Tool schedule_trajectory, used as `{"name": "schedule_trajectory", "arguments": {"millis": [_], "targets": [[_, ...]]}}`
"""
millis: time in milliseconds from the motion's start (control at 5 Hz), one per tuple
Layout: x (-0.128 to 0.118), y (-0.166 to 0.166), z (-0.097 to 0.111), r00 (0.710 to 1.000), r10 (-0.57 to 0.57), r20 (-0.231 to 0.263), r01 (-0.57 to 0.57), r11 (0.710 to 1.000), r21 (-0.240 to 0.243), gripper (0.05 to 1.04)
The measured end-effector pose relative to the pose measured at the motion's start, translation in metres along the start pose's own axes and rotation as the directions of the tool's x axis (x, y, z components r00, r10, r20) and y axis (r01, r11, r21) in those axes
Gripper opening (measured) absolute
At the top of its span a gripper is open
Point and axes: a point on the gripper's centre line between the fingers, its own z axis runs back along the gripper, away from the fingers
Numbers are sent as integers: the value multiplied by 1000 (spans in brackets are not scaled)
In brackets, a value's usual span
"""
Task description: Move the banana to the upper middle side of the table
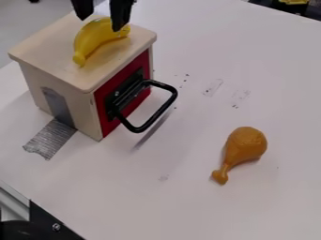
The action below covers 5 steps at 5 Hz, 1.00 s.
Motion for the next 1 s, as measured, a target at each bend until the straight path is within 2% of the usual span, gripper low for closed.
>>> {"name": "schedule_trajectory", "arguments": {"millis": [400,600,800,1000], "targets": [[-11,10,-32,997,29,-71,-31,999,-39,969],[-10,1,-33,997,13,-75,-16,999,-41,701],[-8,-12,-30,996,12,-87,-16,999,-37,553],[8,-50,-17,997,-6,-77,4,1000,-25,553]]}}
